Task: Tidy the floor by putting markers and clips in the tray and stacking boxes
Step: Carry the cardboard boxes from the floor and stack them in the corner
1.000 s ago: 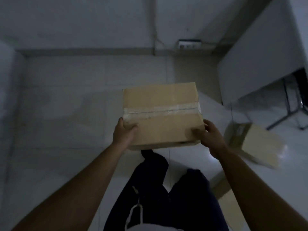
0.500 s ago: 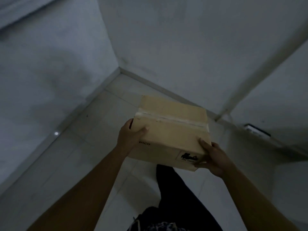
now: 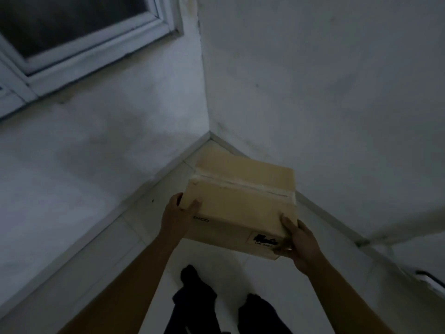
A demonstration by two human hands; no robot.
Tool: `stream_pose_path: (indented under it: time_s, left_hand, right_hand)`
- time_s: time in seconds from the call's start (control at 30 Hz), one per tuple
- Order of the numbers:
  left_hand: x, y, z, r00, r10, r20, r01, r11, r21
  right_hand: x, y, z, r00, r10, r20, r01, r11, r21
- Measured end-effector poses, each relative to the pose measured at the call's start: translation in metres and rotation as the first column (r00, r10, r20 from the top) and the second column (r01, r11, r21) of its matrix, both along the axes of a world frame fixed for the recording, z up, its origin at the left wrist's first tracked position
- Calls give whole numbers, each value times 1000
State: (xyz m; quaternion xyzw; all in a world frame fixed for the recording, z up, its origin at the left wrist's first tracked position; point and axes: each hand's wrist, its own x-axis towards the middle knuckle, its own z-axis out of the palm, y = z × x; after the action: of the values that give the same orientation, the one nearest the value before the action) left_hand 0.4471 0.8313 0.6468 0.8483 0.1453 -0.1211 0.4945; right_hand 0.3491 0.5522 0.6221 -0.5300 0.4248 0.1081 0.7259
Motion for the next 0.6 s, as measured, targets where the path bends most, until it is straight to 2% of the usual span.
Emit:
stream_pose_path:
  time_s: [0.23, 0.47, 0.6]
  left_hand:
    - [144, 57, -11, 998, -59, -33, 60, 998, 19]
    - [259, 69, -10, 993, -106, -51, 112, 986, 123]
    - [325, 58, -29, 974, -217, -63, 226, 957, 184]
  right_hand:
    - [135, 67, -16, 998, -67, 8, 68, 997, -43]
    - [221, 103, -21, 980, -198, -27, 197, 979, -45]
    - [272, 101, -42, 967, -245, -71, 242, 969, -43]
